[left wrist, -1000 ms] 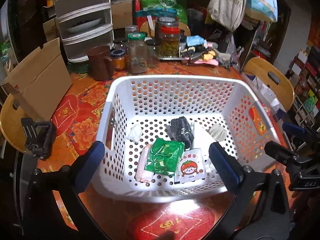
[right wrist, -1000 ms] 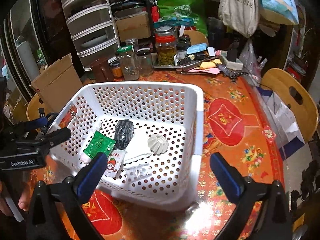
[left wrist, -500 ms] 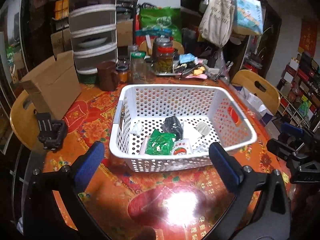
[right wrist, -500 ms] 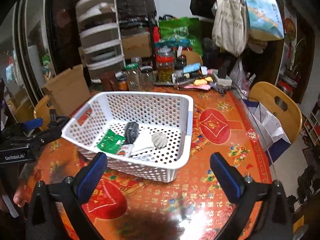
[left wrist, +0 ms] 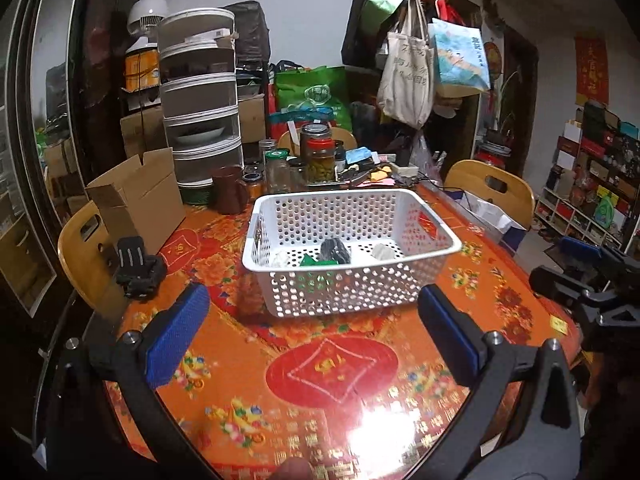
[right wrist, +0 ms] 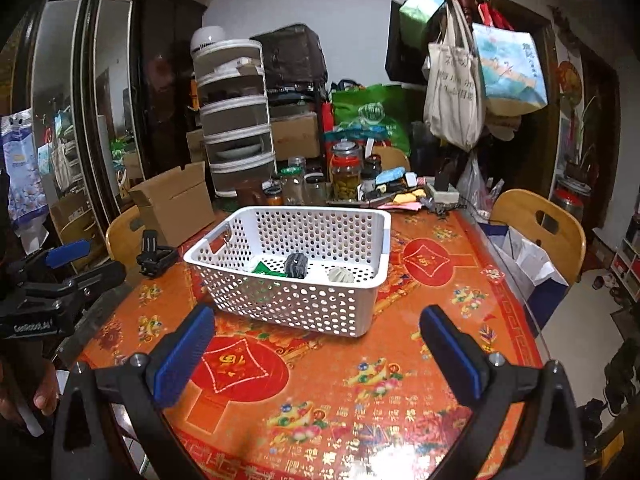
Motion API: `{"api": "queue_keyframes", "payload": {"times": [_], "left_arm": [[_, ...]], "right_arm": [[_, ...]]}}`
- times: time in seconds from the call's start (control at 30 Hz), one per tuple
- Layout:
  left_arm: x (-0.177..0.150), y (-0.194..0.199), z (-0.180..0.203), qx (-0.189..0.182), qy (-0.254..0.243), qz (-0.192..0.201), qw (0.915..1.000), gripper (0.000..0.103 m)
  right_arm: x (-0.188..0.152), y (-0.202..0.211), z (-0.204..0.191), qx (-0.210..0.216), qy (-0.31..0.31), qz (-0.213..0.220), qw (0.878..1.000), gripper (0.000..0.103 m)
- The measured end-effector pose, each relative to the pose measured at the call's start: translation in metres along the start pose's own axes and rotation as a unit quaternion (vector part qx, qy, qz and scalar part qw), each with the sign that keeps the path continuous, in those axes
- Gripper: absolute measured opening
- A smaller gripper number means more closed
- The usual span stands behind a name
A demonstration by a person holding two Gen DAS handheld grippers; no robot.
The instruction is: Organize soft objects
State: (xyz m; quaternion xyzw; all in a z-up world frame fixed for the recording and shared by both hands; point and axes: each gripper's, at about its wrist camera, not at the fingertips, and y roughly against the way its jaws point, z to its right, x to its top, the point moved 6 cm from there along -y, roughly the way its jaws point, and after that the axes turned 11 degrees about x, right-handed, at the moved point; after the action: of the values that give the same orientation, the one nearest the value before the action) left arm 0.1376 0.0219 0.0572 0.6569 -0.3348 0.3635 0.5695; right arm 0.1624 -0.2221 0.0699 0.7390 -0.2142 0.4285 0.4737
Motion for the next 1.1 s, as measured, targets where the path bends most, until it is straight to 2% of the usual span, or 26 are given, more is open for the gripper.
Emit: {"api": "queue_keyframes", "payload": {"times": [0.1, 0.23, 0.33, 0.47, 0.63, 1.1], "left_arm": [[-0.009, 0.021, -0.005, 0.009, 0.003, 0.008, 0.9999, 0.103], [-0.024, 0.03, -0.007, -0.003, 0.02, -0.002, 0.9998, 0.103], [-0.037, 0.017, -0.003, -0.003, 0.023, -0.02, 0.9995, 0.103], [-0.052, -0.009, 0.005, -0.013, 0.023, -0.047, 0.9985, 0.103], [-0.053, -0.027, 0.011, 0.008, 0.01, -0.049, 0.9987, 0.103], [-0.053, -0.037, 0.009, 0.007, 0.013, -0.057, 0.9983, 0.103]], "right_arm": [[-0.007, 0.014, -0.007, -0.013, 0.003, 0.012, 1.0, 0.102], [-0.019, 0.016, -0.012, -0.009, -0.004, -0.002, 1.0, 0.102], [-0.029, 0.007, -0.012, 0.002, -0.009, -0.019, 1.0, 0.102], [-0.037, -0.012, -0.008, -0.004, -0.008, -0.038, 0.999, 0.102], [-0.04, -0.022, -0.003, 0.0, -0.016, -0.042, 0.999, 0.102], [-0.043, -0.026, 0.002, 0.005, -0.023, -0.049, 0.999, 0.102]]}}
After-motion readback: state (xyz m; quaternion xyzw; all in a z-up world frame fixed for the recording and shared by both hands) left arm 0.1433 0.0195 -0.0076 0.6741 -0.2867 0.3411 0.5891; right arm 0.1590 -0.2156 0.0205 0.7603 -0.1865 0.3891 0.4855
